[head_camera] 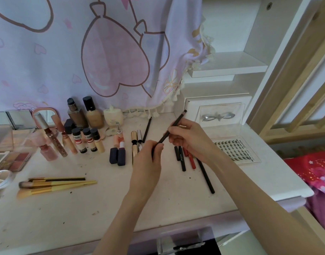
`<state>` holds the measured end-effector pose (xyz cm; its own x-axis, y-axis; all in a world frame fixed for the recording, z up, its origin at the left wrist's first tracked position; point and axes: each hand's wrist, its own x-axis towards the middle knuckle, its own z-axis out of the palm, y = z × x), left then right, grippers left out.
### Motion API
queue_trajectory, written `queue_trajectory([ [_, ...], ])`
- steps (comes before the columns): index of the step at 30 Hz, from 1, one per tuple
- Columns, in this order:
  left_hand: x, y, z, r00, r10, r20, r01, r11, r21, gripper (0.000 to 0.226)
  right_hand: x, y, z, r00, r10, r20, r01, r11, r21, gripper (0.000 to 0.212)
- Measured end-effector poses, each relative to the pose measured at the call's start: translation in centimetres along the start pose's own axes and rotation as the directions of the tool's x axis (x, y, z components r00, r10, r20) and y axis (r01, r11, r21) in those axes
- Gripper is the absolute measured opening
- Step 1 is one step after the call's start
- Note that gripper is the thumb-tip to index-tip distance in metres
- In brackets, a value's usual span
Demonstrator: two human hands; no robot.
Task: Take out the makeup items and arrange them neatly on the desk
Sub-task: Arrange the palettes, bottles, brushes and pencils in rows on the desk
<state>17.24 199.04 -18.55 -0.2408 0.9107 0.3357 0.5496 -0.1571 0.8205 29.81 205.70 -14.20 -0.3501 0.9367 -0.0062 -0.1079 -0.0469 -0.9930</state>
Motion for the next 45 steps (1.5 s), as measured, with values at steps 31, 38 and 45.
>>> queue_trajectory([
  [31,-0.2,-0.8,0.5,0.976,-0.215,0.037,0.211,0.973,0.097,0.016,-1.7,3.2,-2.5,0.891,-0.308,0.332,0.43,0.346,-0.834,0.025],
  [38,0.9,-0.5,2.4,0.975,-0.215,-0.049,0.22,0.94,0.262,0.01,-0.7,4.5,-3.4,0.88,-0.108,0.463,0.47,0.052,-0.881,0.031],
  [45,1.1,-0.1,3.6,0.984,-0.181,-0.003,0.165,0.891,0.424,0.017,-0.8,5.0,-3.7,0.889,-0.133,0.439,0.451,0.082,-0.889,0.028],
])
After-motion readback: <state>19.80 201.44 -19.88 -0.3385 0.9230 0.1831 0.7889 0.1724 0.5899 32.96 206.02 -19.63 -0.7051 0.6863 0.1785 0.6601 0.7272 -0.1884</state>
